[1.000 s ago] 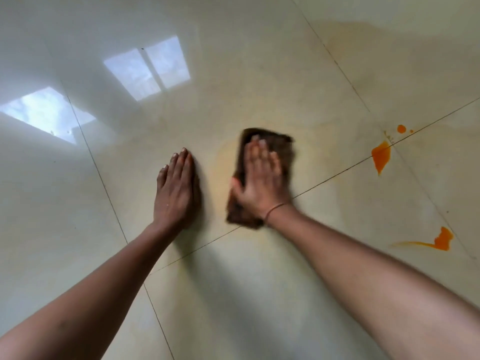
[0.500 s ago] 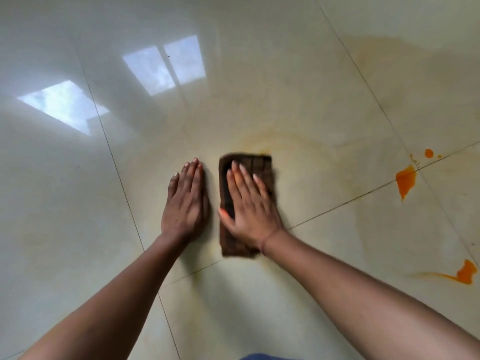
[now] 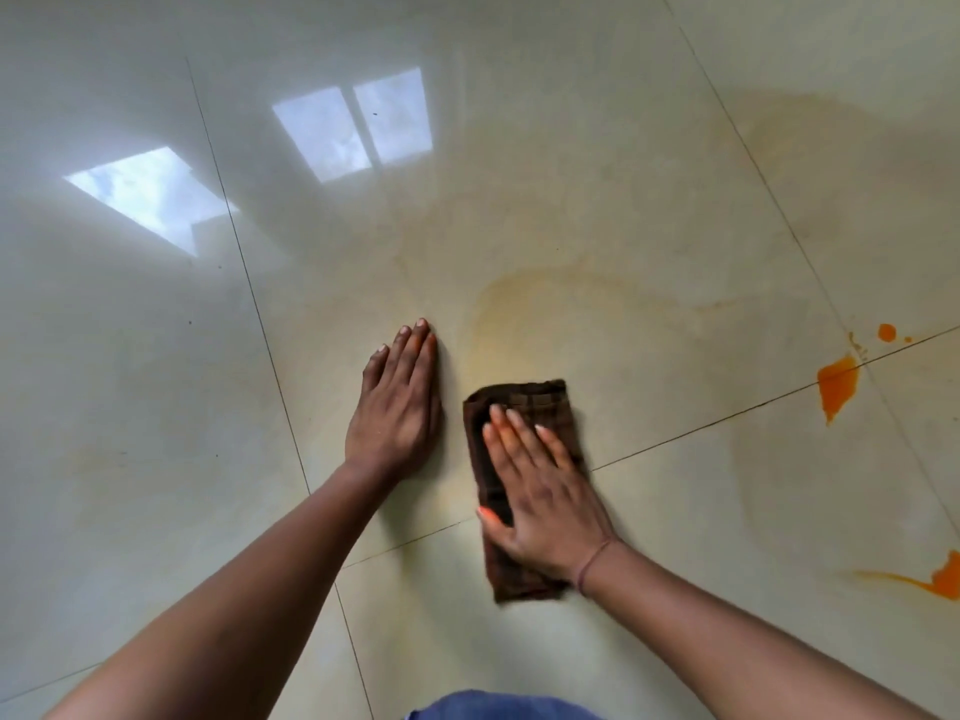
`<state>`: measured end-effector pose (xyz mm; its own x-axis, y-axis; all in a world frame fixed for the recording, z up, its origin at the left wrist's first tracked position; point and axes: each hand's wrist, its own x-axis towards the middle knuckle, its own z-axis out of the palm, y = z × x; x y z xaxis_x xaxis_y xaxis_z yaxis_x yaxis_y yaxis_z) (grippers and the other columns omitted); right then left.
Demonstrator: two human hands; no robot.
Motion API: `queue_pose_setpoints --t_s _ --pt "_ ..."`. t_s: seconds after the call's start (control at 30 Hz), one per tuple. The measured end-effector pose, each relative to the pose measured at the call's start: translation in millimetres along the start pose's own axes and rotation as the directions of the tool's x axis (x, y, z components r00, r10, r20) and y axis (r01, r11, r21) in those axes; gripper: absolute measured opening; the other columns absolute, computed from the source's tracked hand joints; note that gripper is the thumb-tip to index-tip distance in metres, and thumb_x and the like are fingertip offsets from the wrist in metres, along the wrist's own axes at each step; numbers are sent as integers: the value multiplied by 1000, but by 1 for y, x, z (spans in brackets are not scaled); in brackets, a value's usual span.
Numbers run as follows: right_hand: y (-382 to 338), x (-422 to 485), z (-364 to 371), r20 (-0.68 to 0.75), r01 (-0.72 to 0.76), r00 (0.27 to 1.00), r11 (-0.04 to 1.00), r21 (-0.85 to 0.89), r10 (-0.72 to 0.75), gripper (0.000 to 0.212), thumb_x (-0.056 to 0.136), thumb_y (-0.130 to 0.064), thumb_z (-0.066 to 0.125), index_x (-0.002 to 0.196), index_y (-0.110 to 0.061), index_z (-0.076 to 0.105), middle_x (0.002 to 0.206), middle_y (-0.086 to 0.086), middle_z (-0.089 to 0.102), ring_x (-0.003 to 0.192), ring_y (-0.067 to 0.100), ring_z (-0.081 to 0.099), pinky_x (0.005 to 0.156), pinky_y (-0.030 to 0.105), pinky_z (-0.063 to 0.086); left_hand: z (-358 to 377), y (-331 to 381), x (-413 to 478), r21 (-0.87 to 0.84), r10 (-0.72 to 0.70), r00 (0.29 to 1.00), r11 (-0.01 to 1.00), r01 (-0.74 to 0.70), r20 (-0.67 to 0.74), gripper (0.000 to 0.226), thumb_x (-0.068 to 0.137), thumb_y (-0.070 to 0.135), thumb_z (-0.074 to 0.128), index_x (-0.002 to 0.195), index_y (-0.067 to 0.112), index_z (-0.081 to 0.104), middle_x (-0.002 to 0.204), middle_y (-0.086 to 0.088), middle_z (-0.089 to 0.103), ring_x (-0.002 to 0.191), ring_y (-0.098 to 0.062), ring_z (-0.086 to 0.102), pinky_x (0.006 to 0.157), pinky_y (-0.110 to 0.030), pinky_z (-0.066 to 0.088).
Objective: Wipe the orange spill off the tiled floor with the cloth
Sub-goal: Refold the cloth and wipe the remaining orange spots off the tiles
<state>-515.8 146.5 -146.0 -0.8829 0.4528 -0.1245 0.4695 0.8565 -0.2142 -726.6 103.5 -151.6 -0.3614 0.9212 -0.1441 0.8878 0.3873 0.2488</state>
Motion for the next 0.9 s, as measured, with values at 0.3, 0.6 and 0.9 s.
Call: queue_pose_setpoints --t_s 0.3,0.6,0.9 --pt "-31 19 7 -19 -163 986 987 9 163 86 89 -57 41 152 -2 18 161 16 10 149 26 8 118 45 16 1 1 -1 3 0 1000 1000 0 -14 60 97 29 26 152 6 20 159 -9 16 148 -20 10 118 -35 6" --pt "-13 75 -1 -41 -319 946 947 46 321 85 88 -57 33 152 -3 19 160 16 12 148 26 11 119 42 10 5 0 -1 21 2 1000 1000 -1 -23 60 96 27 26 151 6 20 160 -10 16 148 -21 12 118 -35 7" --pt "-6 -25 14 -25 -31 999 999 -10 30 85 86 -58 42 150 -4 28 159 13 19 147 25 20 114 44 21 2 2 -3 -20 5 999 1000 -6 -50 58 98 27 29 152 7 20 159 -9 17 148 -21 12 119 -37 9"
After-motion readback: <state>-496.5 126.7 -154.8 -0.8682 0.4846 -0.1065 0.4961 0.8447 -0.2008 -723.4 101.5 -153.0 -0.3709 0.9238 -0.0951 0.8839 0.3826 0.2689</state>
